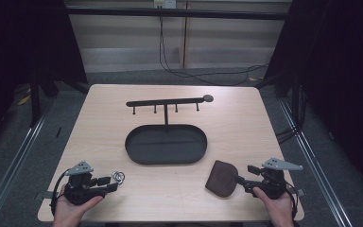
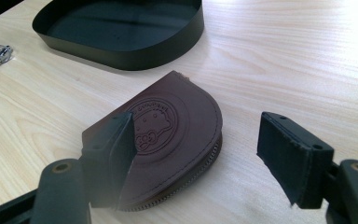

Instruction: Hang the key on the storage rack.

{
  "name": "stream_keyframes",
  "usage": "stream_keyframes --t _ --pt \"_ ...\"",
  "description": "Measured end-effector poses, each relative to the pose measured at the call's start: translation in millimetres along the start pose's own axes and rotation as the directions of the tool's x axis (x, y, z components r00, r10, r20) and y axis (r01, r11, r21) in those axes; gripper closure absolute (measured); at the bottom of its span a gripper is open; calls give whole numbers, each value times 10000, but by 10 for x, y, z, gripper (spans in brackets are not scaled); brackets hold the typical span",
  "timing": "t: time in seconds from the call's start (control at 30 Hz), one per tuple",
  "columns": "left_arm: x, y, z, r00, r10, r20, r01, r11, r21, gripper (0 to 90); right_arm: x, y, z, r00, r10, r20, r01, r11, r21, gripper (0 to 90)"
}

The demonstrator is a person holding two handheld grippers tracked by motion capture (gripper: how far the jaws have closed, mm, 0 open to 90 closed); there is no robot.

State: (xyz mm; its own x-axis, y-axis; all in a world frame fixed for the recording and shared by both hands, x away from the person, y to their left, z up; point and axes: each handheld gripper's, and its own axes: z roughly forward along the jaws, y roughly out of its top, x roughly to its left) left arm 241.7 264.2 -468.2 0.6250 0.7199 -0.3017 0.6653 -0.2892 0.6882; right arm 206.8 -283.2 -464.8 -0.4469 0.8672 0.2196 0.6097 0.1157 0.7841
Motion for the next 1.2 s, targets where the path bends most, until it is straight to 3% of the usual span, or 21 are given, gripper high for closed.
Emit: stream_keyframes --t 0.13,0.23,0.37,0.47,0.5,0.67,0.87,1.13,1.2 --pt "16 1 -7 10000 -5 49 5 10000 -15 568 -12 2 9 10000 -18 -28 18 10000 17 281" --pt "20 -8 -35 9993 91 350 -85 9998 -164 565 2 1 8 10000 -37 -34 38 10000 78 281" --pt "24 -8 -89 9983 98 574 -78 9994 -344 644 10 -1 5 10000 -95 -14 95 9999 87 281" --pt "9 5 -106 9984 229 512 -211 9991 -362 628 15 3 8 9999 -109 -31 109 9999 85 281" --pt "-3 19 -125 9980 531 329 -516 9977 -445 603 28 0 12 9998 -182 -24 182 9997 141 280" --pt "10 67 -161 9984 383 408 -366 9984 -419 601 26 2 21 9999 -150 -45 151 9997 169 278" --pt "-78 198 -215 9956 890 277 -899 9954 329 552 28 2 33 9998 -146 -129 150 9996 255 273" --pt "-70 368 -105 9936 1120 144 -1129 9866 1174 552 25 2 40 9998 -149 -161 154 9994 300 270" --pt "-83 412 -77 9947 1030 -45 -1017 9870 1243 551 27 1 43 9996 -202 -179 207 9993 297 270"
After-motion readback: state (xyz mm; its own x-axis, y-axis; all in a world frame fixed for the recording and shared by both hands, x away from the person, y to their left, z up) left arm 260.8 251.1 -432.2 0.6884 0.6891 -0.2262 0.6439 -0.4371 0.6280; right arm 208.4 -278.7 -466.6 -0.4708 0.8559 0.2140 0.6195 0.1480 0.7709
